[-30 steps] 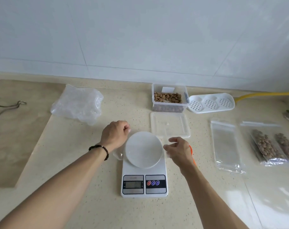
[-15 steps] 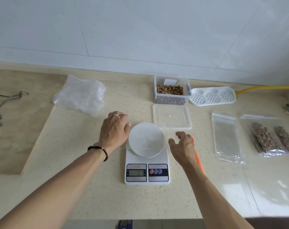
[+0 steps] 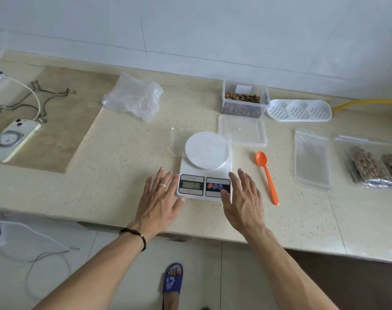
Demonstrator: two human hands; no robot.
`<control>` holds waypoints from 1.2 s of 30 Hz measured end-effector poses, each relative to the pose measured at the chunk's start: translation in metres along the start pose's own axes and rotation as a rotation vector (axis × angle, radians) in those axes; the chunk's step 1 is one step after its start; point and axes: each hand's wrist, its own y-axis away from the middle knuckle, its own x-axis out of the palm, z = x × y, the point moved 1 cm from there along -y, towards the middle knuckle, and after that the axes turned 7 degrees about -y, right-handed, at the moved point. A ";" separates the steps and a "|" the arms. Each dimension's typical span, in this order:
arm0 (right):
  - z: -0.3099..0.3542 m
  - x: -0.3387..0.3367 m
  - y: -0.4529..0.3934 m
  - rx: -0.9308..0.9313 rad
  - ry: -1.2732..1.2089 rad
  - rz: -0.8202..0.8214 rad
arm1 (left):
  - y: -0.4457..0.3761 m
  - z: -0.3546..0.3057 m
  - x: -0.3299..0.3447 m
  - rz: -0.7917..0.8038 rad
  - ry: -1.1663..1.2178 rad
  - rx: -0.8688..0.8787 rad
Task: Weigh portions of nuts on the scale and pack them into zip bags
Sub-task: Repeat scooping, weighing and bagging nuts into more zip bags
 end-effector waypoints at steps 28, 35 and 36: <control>-0.002 0.023 0.012 -0.003 0.074 0.104 | 0.020 -0.012 0.024 0.086 0.007 -0.043; -0.002 0.020 0.009 0.003 0.077 0.137 | 0.020 -0.014 0.021 0.100 -0.001 -0.056; -0.002 0.019 0.010 -0.005 0.073 0.136 | 0.020 -0.015 0.020 0.099 0.000 -0.056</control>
